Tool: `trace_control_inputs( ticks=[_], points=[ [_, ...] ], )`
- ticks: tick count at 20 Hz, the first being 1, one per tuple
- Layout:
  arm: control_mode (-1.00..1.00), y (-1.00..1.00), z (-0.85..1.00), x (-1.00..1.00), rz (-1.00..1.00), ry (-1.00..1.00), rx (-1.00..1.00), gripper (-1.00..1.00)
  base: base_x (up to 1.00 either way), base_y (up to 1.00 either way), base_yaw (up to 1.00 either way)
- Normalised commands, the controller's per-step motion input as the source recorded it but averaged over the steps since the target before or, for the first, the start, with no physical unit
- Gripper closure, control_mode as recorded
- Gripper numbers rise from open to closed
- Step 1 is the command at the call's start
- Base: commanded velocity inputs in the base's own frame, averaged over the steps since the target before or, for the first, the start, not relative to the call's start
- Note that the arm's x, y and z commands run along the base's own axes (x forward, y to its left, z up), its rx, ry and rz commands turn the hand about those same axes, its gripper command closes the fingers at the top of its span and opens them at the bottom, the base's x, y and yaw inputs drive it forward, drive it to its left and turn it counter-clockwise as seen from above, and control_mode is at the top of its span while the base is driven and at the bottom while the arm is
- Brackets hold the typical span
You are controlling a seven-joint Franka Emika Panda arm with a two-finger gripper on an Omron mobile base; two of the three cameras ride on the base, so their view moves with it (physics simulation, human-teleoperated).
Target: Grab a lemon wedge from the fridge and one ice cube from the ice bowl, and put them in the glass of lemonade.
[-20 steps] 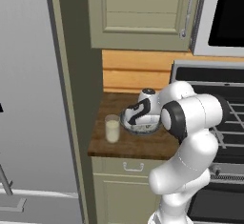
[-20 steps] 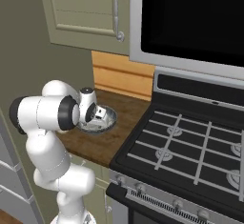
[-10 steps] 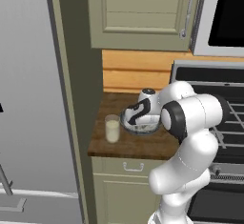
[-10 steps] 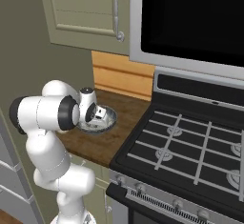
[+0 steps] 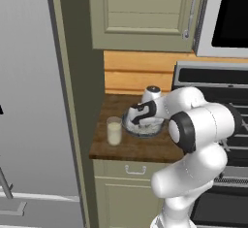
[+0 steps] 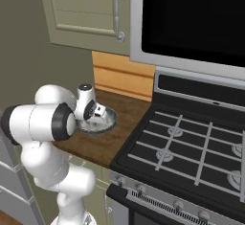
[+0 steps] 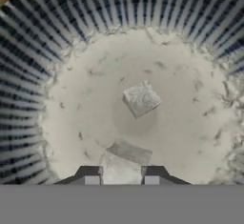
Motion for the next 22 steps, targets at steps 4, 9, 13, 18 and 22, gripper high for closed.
trace_control_inputs(
  ticks=[4, 9, 13, 18, 22],
  points=[
    [-1.0, 0.0, 0.27, -0.14, 0.0, -0.02, 0.03, 1.0, 0.0, 0.0, 0.0],
    [-1.0, 0.0, 0.29, -0.18, 0.0, -0.09, 0.03, 1.0, 0.0, 0.0, 0.0],
    [-1.0, 0.0, 0.33, -0.08, 0.0, -0.12, 0.04, 1.0, 0.0, 0.0, 0.0],
    [-1.0, 0.05, 0.46, -0.12, 0.0, -0.07, 0.05, 1.0, 0.0, 0.0, 0.0],
    [-1.0, 0.38, 0.13, -0.24, 0.08, -0.06, 0.01, 1.0, 0.0, 0.0, 0.0]
  ],
)
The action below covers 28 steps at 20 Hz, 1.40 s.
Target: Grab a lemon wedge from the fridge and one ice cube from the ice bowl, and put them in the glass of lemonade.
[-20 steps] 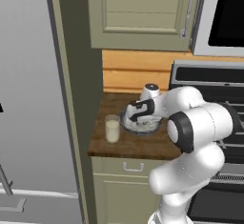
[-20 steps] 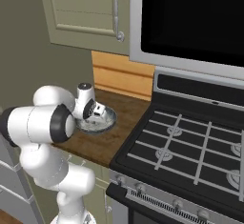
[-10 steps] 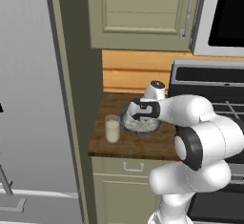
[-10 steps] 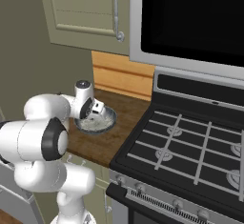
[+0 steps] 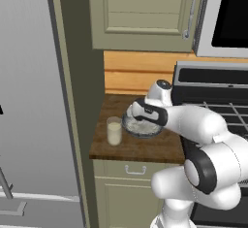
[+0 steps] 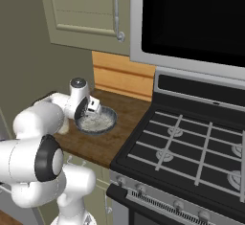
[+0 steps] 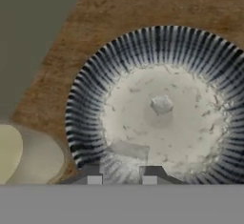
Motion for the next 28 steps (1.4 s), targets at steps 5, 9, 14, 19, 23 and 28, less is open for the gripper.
trace_control_inputs(
  ticks=[5, 9, 14, 19, 23, 28],
  points=[
    [-1.0, 0.41, 0.79, -0.06, 0.14, -0.01, 0.0, 1.0, 0.0, 0.0, 0.0],
    [-1.0, 0.41, 0.51, -0.15, 0.16, 0.01, 0.0, 1.0, 0.0, 0.0, 0.0],
    [-1.0, 0.88, 0.0, -0.06, 0.19, 0.07, -0.07, 1.0, 0.0, 0.0, 0.0],
    [-1.0, 0.18, -0.01, 0.0, 0.01, 0.01, -0.13, 1.0, 0.0, 0.0, 0.0],
    [-1.0, 0.07, -0.13, 0.0, 0.0, -0.02, -0.03, 1.0, 0.0, 0.0, 0.0],
    [-1.0, 0.04, -0.01, 0.02, 0.0, 0.0, -0.01, 1.0, 0.0, 0.0, 0.0]
  ],
)
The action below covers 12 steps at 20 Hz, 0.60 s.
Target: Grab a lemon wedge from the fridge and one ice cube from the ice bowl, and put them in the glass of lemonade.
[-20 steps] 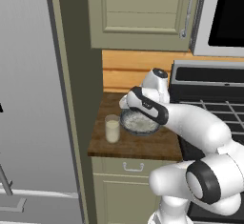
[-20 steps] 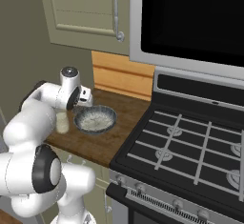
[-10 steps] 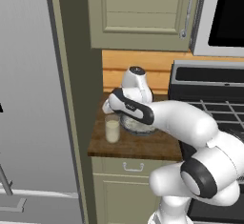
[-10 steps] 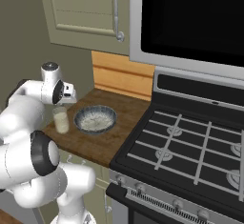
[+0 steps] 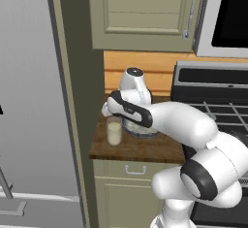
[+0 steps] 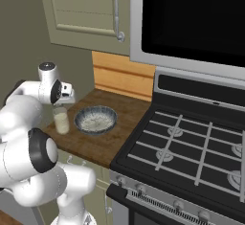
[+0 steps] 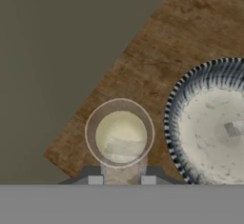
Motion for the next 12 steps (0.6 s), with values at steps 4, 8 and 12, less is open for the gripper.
trace_control_inputs(
  ticks=[4, 8, 12],
  points=[
    [-1.0, 0.0, 0.0, 0.0, 0.0, 0.0, 0.0, 1.0, 0.0, 0.0, 0.0],
    [-1.0, 0.0, 0.0, 0.11, 0.0, 0.0, 0.0, 1.0, 0.0, 0.0, 0.0],
    [-1.0, 0.0, 0.0, 0.26, 0.0, 0.01, 0.0, 1.0, 0.0, 0.0, 0.0]
  ],
)
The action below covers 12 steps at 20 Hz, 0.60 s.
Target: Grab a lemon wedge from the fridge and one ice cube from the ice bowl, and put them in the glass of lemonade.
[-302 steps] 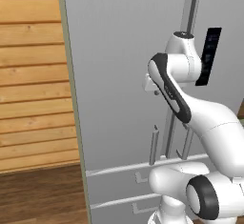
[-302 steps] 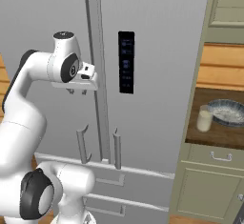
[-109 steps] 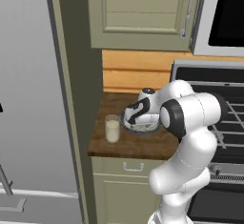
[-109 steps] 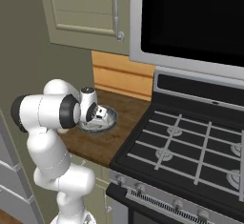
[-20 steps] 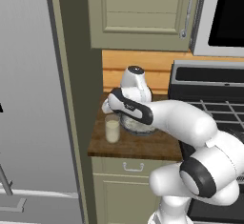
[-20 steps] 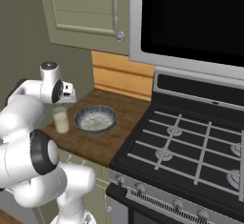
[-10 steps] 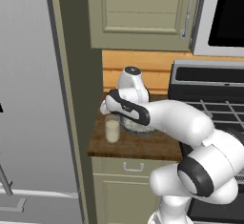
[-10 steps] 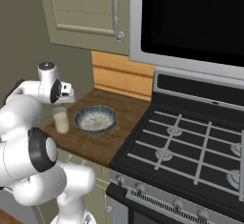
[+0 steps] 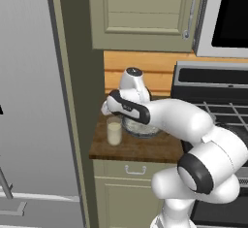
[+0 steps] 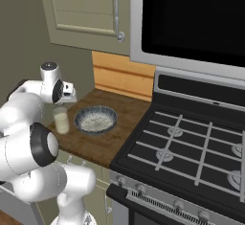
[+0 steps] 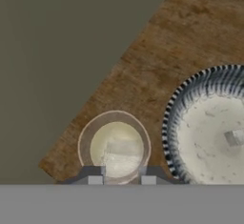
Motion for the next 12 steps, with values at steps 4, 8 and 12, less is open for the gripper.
trace_control_inputs(
  ticks=[4, 8, 12],
  points=[
    [-1.0, 0.18, -0.01, -0.01, 0.01, 0.0, 0.0, 1.0, 0.0, 0.0, 0.0],
    [-1.0, 0.17, -0.15, 0.0, 0.01, 0.05, 0.0, 1.0, 0.0, 0.0, 0.0],
    [-1.0, -0.08, -0.15, 0.0, 0.0, 0.03, 0.0, 1.0, 0.0, 0.0, 0.0]
  ],
)
